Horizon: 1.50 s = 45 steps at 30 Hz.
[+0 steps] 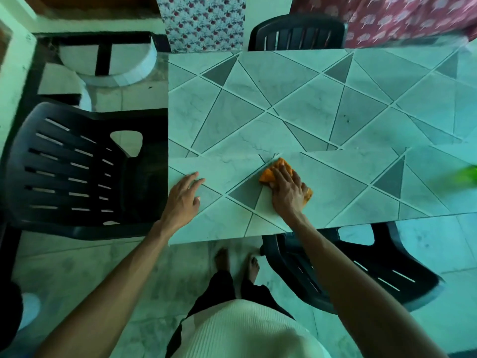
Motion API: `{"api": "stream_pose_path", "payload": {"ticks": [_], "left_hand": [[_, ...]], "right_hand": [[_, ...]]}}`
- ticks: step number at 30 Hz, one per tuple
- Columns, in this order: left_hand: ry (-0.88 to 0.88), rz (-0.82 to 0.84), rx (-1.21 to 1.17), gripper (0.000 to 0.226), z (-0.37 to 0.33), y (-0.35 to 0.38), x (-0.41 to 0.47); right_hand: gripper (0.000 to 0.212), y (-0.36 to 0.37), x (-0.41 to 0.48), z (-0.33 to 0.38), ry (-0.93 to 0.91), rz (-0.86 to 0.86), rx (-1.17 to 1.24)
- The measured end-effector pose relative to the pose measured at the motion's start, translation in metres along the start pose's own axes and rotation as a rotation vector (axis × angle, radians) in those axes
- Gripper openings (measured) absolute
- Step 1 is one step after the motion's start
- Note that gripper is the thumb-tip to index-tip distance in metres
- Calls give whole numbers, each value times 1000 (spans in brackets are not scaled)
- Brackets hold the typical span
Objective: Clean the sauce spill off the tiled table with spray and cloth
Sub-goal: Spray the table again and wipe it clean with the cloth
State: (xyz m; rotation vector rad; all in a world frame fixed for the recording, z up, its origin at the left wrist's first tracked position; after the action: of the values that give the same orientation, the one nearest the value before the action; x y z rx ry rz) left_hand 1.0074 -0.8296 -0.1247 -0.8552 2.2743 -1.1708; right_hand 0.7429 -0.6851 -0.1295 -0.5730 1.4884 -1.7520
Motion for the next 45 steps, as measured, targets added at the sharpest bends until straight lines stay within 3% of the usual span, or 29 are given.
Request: {"api": "stream_pose_path", "payload": {"ticks": [3, 7, 11, 13, 16, 18, 24, 31, 34, 38, 42, 44, 45], "left_hand": [[-24, -17, -74, 53, 6, -4, -1], [-17, -52, -84, 55, 6, -6, 0], [-5, -63, -83, 55, 4, -2, -3], [20, -44, -77, 56, 5, 0, -5], [42, -11, -97, 60, 8, -1, -5], [61, 0, -105, 62, 8, -3, -5], [58, -8, -135, 61, 9, -5, -7], [24, -31, -122, 58, 9, 1, -8], [-7, -31, -111, 59, 5, 3, -8], [-65, -9, -86, 57, -7, 13, -8], [-35, 18, -72, 51, -43, 32, -15], [-30, 10, -125, 44, -70, 40, -20], [-15, 6, -158, 40, -93, 46, -22]], "right_hand": [[55, 20, -6, 59, -109, 31, 7], [52, 37, -71, 127, -439, 66, 38], [55, 40, -128, 115, -716, 116, 38], [53, 29, -119, 91, -688, 67, 36], [52, 18, -72, 67, -384, 42, 65], [50, 21, -58, 86, -308, 51, 52], [51, 50, -143, 172, -710, 155, 95], [66, 40, -165, 112, -811, 272, 54], [56, 27, -155, 92, -741, 260, 51], [43, 8, -133, 41, -361, 269, 241], [20, -1, -142, -30, 220, 362, 1012], [24, 0, -157, -56, 473, 433, 1351], [36, -1, -167, -71, 550, 478, 1487]]}}
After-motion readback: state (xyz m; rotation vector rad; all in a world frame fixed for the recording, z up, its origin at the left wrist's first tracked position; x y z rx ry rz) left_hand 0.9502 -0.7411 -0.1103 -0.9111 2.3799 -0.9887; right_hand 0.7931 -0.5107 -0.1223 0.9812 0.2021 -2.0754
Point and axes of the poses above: each hand's wrist, its own x-axis towards the middle knuckle, its own y-axis out of the palm, z = x × y, the point moved 10 cm from there along x, towards the middle knuckle, and after that the axes turned 8 degrees about -x, right-handed, at the moved point
